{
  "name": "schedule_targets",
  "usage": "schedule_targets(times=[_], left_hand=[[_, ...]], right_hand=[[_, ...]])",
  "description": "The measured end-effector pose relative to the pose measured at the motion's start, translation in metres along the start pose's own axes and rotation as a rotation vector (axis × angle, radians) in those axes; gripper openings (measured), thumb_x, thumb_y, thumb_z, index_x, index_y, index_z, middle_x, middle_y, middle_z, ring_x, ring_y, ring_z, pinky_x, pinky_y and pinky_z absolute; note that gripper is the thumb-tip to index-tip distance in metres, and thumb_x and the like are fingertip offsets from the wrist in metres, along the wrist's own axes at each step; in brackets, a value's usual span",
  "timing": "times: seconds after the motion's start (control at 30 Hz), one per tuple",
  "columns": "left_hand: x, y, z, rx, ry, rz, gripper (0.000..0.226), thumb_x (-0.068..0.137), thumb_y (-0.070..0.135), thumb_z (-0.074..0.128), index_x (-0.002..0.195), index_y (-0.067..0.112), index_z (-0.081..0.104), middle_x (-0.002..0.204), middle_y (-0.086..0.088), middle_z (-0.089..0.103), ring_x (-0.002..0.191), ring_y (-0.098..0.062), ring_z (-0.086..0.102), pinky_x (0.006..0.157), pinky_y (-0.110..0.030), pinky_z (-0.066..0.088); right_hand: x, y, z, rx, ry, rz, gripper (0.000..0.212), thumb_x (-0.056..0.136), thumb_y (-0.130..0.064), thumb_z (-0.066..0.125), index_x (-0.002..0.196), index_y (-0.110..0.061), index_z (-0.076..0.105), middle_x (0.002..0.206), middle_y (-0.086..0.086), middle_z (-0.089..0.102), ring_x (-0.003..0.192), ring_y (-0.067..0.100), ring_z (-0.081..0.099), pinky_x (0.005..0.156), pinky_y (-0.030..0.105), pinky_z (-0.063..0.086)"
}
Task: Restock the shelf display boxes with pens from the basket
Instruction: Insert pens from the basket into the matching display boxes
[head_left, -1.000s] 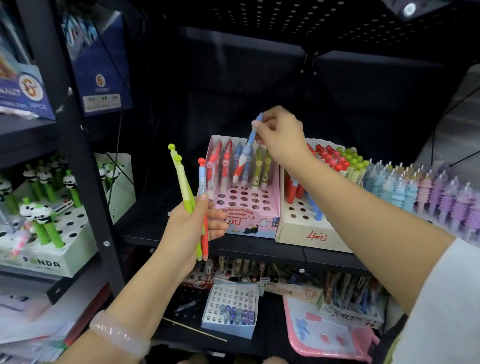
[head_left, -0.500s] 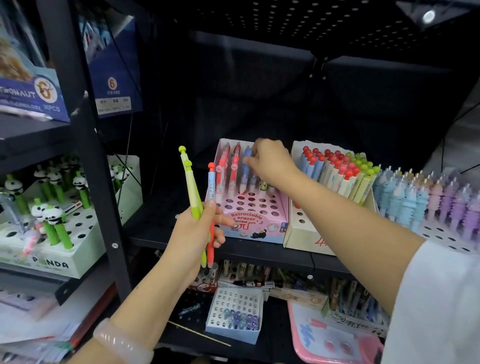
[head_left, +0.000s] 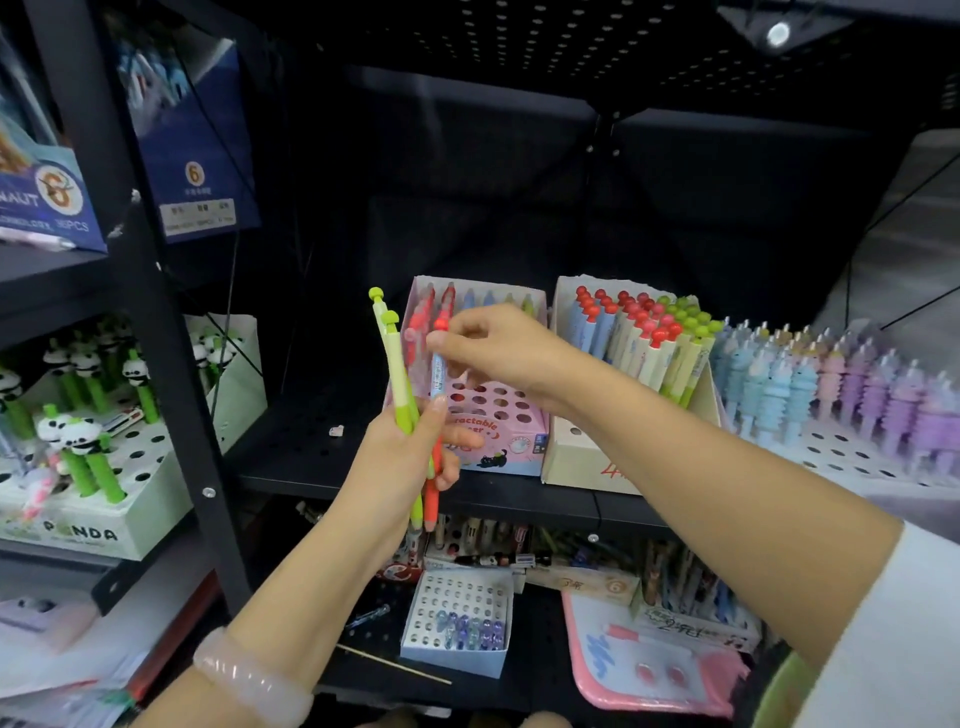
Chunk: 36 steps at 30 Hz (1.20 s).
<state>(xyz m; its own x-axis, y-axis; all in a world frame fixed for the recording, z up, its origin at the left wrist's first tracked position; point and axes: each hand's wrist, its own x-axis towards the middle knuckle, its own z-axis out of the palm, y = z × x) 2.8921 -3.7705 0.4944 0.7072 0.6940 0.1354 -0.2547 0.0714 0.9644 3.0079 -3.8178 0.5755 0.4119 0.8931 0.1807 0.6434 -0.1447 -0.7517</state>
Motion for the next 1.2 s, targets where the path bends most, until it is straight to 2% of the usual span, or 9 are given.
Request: schedule_targets(times=[0.07, 0.17, 0.33, 0.43, 0.57, 0.73, 0.87, 1.1, 1.2], left_hand=[[-0.001, 0.000, 0.010, 0.003, -0.026, -0.024, 0.018, 0.097, 0.029, 0.043, 0.092, 0.015, 0.054, 0.068, -0.006, 0.072, 0.042, -0.012, 0.055, 0.041, -0.021, 0.047], [-0.004, -0.002, 0.018, 0.000, -0.044, -0.092, 0.023, 0.097, 0.029, 0.043, 0.096, 0.011, 0.057, 0.068, -0.005, 0.072, 0.045, -0.014, 0.060, 0.044, -0.023, 0.052], [-0.007, -0.011, 0.026, 0.120, -0.042, -0.111, 0.025, 0.098, 0.021, 0.043, 0.085, 0.010, 0.061, 0.049, 0.001, 0.046, 0.035, -0.007, 0.032, 0.035, -0.018, 0.027], [-0.006, -0.010, 0.031, 0.129, -0.068, -0.141, 0.025, 0.098, 0.023, 0.044, 0.087, 0.006, 0.058, 0.044, 0.008, 0.033, 0.035, -0.005, 0.024, 0.034, -0.017, 0.021], [-0.007, -0.008, 0.039, 0.110, -0.072, -0.161, 0.027, 0.097, 0.031, 0.042, 0.091, 0.006, 0.051, 0.043, 0.009, 0.032, 0.035, -0.006, 0.023, 0.034, -0.017, 0.019], [-0.010, -0.009, 0.041, 0.082, -0.070, -0.164, 0.033, 0.099, 0.033, 0.038, 0.087, 0.007, 0.053, 0.045, 0.004, 0.039, 0.035, -0.008, 0.025, 0.034, -0.017, 0.019], [-0.010, -0.008, 0.040, 0.088, -0.073, -0.154, 0.033, 0.098, 0.034, 0.038, 0.087, 0.007, 0.054, 0.045, 0.004, 0.041, 0.036, -0.008, 0.026, 0.034, -0.018, 0.020], [-0.012, -0.009, 0.041, 0.089, -0.074, -0.155, 0.032, 0.098, 0.033, 0.039, 0.087, 0.007, 0.055, 0.045, 0.005, 0.043, 0.037, -0.008, 0.029, 0.035, -0.018, 0.023], [-0.013, -0.010, 0.044, 0.100, -0.075, -0.157, 0.030, 0.099, 0.030, 0.040, 0.087, 0.008, 0.057, 0.046, 0.004, 0.045, 0.037, -0.008, 0.032, 0.036, -0.018, 0.026]], right_hand=[[-0.004, 0.001, -0.012, 0.049, 0.067, 0.000, 0.026, 0.092, -0.026, 0.057, 0.071, -0.012, 0.059, 0.062, -0.003, 0.059, 0.057, 0.007, 0.056, 0.056, 0.019, 0.047], [-0.007, 0.001, -0.045, 0.065, 0.331, -0.003, 0.028, 0.094, -0.022, 0.053, 0.068, -0.013, 0.051, 0.060, 0.003, 0.059, 0.048, 0.008, 0.057, 0.054, 0.024, 0.050], [-0.017, 0.015, -0.103, -0.276, 0.594, -0.024, 0.021, 0.094, -0.025, 0.053, 0.077, -0.014, 0.051, 0.069, 0.006, 0.064, 0.058, 0.014, 0.063, 0.059, 0.026, 0.052], [-0.024, 0.027, -0.115, -0.457, 0.593, -0.023, 0.013, 0.093, -0.026, 0.055, 0.093, -0.013, 0.052, 0.070, 0.002, 0.062, 0.066, 0.017, 0.061, 0.064, 0.028, 0.049], [-0.029, 0.038, -0.116, -0.545, 0.581, -0.028, 0.018, 0.093, -0.025, 0.055, 0.100, -0.009, 0.053, 0.063, -0.004, 0.054, 0.058, 0.012, 0.053, 0.055, 0.026, 0.039], [-0.029, 0.038, -0.115, -0.480, 0.580, -0.035, 0.018, 0.093, -0.026, 0.054, 0.101, -0.009, 0.052, 0.077, 0.007, 0.066, 0.073, 0.022, 0.064, 0.071, 0.037, 0.054], [-0.029, 0.039, -0.113, -0.450, 0.572, -0.004, 0.020, 0.094, -0.026, 0.053, 0.103, -0.009, 0.052, 0.083, 0.010, 0.066, 0.078, 0.025, 0.065, 0.075, 0.045, 0.055], [-0.029, 0.041, -0.111, -0.540, 0.557, 0.013, 0.018, 0.093, -0.027, 0.054, 0.102, -0.011, 0.053, 0.086, 0.009, 0.065, 0.078, 0.025, 0.063, 0.073, 0.042, 0.055], [-0.028, 0.042, -0.107, -0.760, 0.472, 0.026, 0.020, 0.089, -0.029, 0.057, 0.097, -0.010, 0.060, 0.101, 0.009, 0.059, 0.094, 0.025, 0.054, 0.074, 0.033, 0.046]])
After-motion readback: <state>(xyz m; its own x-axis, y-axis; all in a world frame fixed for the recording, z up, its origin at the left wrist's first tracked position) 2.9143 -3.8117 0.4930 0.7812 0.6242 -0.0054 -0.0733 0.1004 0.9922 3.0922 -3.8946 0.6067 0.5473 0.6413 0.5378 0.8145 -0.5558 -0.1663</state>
